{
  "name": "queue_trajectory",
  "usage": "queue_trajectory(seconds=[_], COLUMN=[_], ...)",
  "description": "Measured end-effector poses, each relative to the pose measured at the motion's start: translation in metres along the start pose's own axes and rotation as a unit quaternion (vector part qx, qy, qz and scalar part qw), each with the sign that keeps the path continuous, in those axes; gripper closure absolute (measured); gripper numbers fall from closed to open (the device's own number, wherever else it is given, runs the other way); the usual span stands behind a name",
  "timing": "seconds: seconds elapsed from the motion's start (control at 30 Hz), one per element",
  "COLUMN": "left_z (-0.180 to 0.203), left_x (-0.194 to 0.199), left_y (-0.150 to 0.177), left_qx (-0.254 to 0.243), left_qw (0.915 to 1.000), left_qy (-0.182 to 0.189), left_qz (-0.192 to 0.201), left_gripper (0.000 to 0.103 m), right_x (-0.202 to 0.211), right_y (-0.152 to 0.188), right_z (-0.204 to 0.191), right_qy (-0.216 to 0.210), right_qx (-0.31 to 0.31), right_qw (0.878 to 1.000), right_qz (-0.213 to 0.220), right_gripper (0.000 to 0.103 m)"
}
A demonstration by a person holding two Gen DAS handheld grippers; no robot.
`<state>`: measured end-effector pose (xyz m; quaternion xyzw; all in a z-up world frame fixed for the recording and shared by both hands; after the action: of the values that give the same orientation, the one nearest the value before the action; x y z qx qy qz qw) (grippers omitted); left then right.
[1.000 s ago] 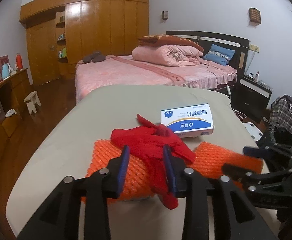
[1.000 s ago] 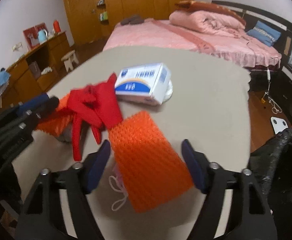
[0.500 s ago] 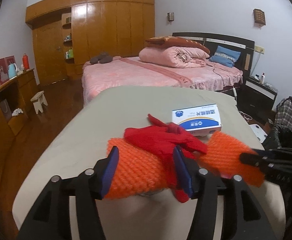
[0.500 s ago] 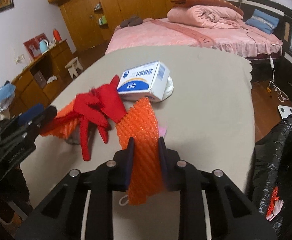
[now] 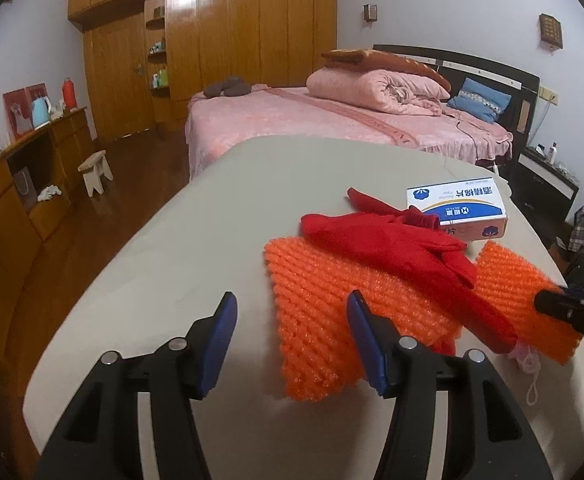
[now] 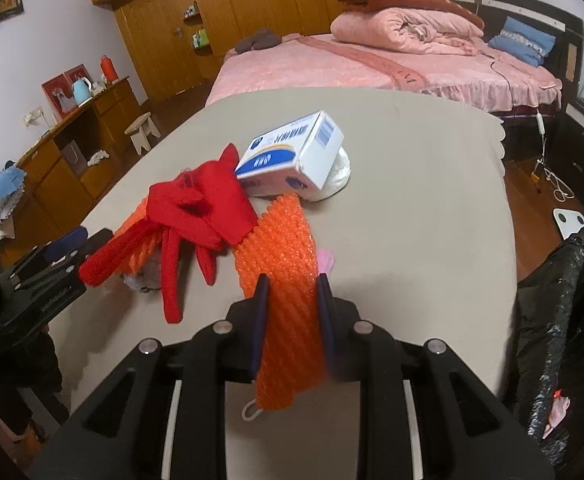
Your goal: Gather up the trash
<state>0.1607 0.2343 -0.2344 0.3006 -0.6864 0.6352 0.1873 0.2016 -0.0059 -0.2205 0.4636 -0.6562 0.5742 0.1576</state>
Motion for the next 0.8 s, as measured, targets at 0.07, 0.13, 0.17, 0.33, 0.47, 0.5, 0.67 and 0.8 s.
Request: queue_trajectory(seconds=[0.07, 0.13, 0.17, 0.33, 0.47, 0.5, 0.67, 0.8], left_z=[-0.002, -0.003, -0.003, 0.002, 0.012, 0.015, 0.021, 0.019], left_x=[-0.004, -0.004, -0.004, -0.003, -0.003, -0.002, 0.005, 0.019], left_y=[-0.001, -0.001, -0.001, -0.002, -0.005, -0.007, -0.01, -0.02], left_qx=[0.009, 0.018, 0.022, 0.033, 0.024, 0.02, 0.014, 0.02], left_qw=[0.9999, 0.9996, 0.9994, 0.998, 0.9974, 0.9973, 0.9975, 0.9972], left_qy=[0.009, 0.02, 0.025, 0.054, 0.068, 0.071, 0.068, 0.065], left_qz=[-0.002, -0.003, -0.004, -0.003, -0.002, 0.0, 0.012, 0.033], left_gripper=[0.047, 0.047, 0.047, 0.054, 0.079, 0.081, 0.088, 0.088], right_x=[-0.001, -0.001, -0.001, 0.0, 0.001, 0.002, 0.009, 0.022], right_y=[0.002, 0.003, 0.003, 0.003, 0.002, 0.002, -0.001, -0.008], right_z=[-0.002, -0.004, -0.005, -0.007, -0.006, -0.006, -0.005, -0.004], right_qy=[0.0, 0.001, 0.001, 0.001, 0.002, 0.002, 0.002, -0.001], right_qx=[0.001, 0.002, 0.003, 0.002, 0.0, 0.001, -0.002, -0.005], right_qw=[1.0, 1.0, 1.0, 1.0, 1.0, 1.0, 1.0, 1.0], right_qz=[-0.001, -0.001, -0.002, -0.002, 0.001, 0.002, 0.01, 0.025], right_gripper=[0.08, 0.08, 0.08, 0.08, 0.08, 0.08, 0.08, 0.08])
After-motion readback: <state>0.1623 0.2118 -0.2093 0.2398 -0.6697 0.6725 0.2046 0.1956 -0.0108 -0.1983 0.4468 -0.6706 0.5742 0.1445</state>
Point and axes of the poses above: each gripper's, at about its wrist camera, not at the fingertips, and x roughly against the way its jaws point, z to its right, y to its underside, the point moved 3 cm from there along -x, roughly the way its jaws point, and after that the axes turned 10 degrees about -x, right-handed, at the moved point
